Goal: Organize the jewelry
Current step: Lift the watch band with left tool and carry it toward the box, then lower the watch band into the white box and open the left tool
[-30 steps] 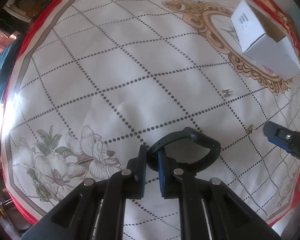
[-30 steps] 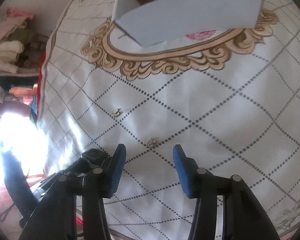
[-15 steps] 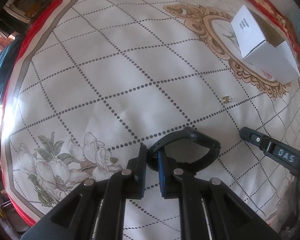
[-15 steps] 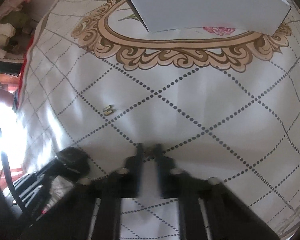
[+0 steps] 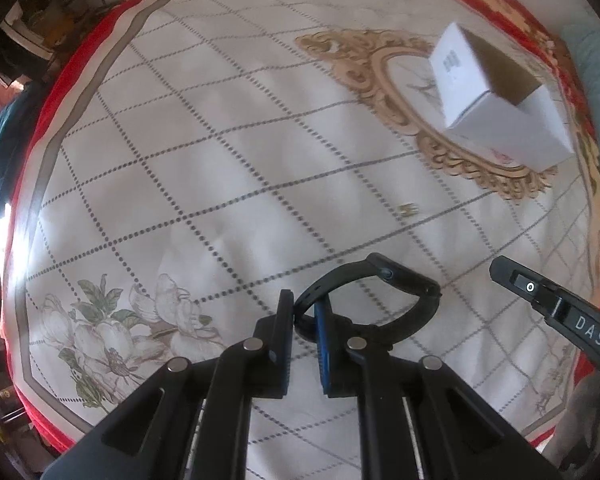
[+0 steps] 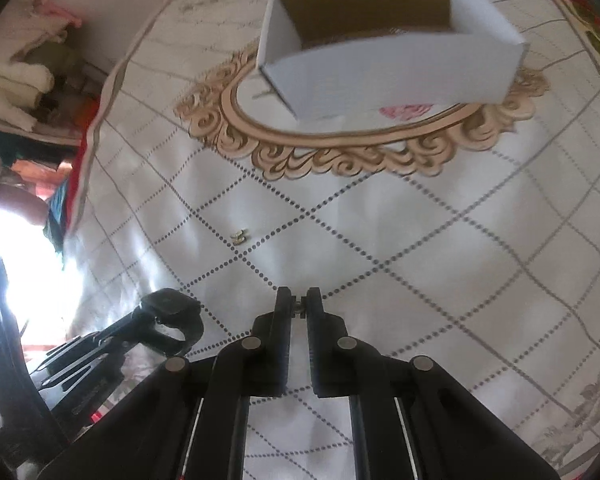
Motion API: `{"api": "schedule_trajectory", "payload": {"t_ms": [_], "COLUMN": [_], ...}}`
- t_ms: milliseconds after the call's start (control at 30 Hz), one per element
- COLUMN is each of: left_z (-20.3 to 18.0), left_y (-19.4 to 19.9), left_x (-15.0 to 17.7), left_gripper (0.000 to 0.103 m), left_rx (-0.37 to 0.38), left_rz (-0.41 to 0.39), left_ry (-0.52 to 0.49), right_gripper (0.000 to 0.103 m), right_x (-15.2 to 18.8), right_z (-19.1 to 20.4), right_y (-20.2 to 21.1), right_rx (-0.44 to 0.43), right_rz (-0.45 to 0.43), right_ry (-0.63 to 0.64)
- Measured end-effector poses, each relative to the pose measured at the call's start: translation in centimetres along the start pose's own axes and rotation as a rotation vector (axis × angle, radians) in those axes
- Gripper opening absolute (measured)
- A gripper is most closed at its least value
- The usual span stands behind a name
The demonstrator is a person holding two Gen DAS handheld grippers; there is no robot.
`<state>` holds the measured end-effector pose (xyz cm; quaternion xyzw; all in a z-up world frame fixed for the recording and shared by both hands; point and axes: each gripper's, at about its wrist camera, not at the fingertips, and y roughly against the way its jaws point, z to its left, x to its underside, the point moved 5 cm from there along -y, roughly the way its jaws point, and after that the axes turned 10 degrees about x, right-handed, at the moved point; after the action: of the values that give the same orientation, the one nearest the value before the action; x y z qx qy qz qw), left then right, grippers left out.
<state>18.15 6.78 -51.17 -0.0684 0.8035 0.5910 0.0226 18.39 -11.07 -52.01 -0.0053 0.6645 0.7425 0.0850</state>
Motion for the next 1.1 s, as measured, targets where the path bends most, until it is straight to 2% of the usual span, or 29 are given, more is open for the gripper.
{"api": "schedule_trajectory", "payload": {"t_ms": [300, 567, 833, 1100], "left_z": [-5.0, -9.6, -14.2, -17.6], "left_y": [1.3, 2.0, 3.3, 3.8], "left_x": [-0.4, -2.1, -5.6, -11.2], "left_gripper": [0.008, 0.008, 0.008, 0.008], "left_rx": [0.045, 0.062, 0.074, 0.084], "left_rz": [-0.018, -0.036, -0.072, -0.135], "left_ry": [-0.061, -0.126, -0.182, -0.205], "right_gripper": [0.008, 0.008, 0.008, 0.008], "right_x": [-0.3, -2.4, -5.5, -10.1], "right_z": [-3.8, -7.4, -10.9, -13.2], "right_y": [4.0, 7.3, 10.4, 12.2], "right_rx": [-0.014, -0.001, 0.012, 0.010], "right_rz": [-0.043, -0.090, -0.133, -0.187], "right_ry": [-0.049, -0.100, -0.138, -0.154]}}
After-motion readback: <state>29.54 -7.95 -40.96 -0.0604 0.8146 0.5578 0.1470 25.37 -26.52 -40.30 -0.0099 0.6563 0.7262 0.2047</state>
